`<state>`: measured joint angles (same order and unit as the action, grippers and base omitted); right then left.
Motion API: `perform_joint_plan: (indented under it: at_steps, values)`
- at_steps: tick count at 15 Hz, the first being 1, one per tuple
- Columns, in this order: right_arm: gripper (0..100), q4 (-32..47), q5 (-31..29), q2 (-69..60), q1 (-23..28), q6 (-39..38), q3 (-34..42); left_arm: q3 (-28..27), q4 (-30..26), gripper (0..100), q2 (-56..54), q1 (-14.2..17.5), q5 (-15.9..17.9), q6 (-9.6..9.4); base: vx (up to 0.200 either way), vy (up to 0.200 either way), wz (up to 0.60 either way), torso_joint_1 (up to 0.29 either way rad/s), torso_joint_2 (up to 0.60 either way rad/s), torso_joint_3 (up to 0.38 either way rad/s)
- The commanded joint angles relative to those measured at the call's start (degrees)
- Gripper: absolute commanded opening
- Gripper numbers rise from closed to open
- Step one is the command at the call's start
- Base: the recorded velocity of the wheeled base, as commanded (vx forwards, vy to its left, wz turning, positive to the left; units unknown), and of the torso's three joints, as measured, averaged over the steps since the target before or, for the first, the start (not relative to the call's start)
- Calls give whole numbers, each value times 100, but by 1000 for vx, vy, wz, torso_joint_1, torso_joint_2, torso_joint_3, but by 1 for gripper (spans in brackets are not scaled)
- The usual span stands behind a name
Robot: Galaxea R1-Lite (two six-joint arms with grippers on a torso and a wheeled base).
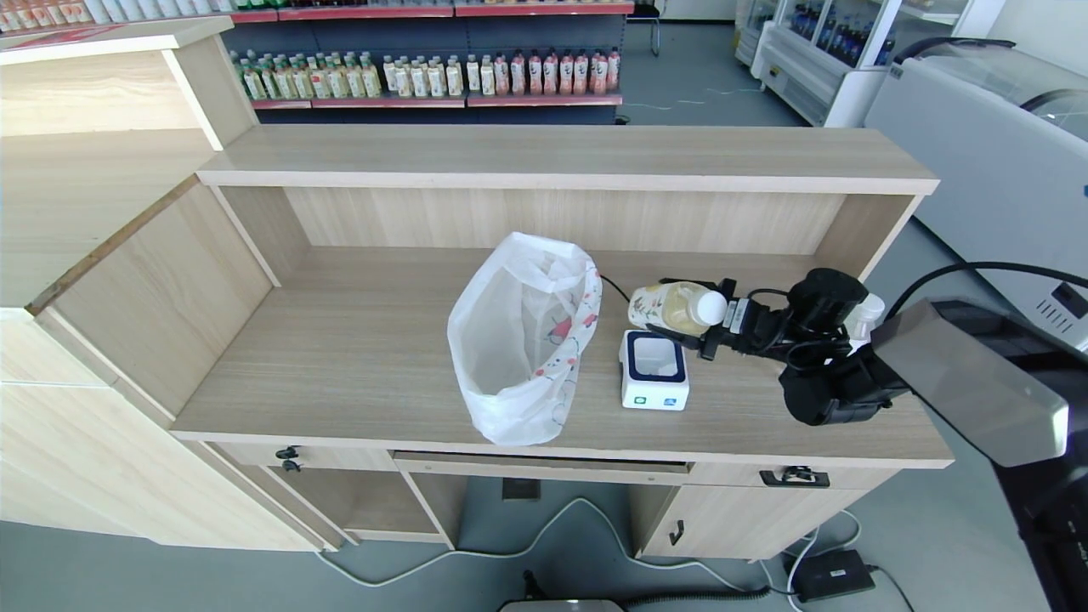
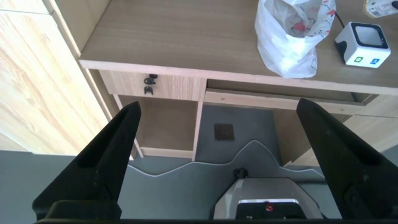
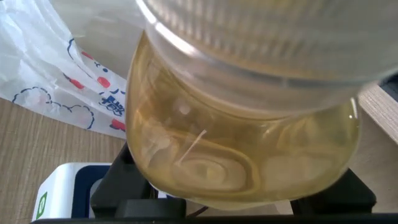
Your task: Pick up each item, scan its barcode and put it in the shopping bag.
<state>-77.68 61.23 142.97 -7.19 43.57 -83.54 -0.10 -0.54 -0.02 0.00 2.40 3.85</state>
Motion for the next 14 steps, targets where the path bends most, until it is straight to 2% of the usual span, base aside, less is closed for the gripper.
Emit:
perform_joint_plan:
  at_steps: [1, 5, 14]
  values:
    - [0, 7, 3, 152, 7, 11, -171, 1, 1, 100, 2, 0, 6, 1, 0, 0, 0, 0, 0, 0]
    - [0, -10, 29, 337, -19, 11, -417, 1, 1, 100, 2, 0, -3, 1, 0, 0, 0, 0, 0, 0]
    - [0, -10, 38, 495, -45, 11, -470, 1, 1, 100, 2, 0, 6, 1, 0, 0, 0, 0, 0, 0]
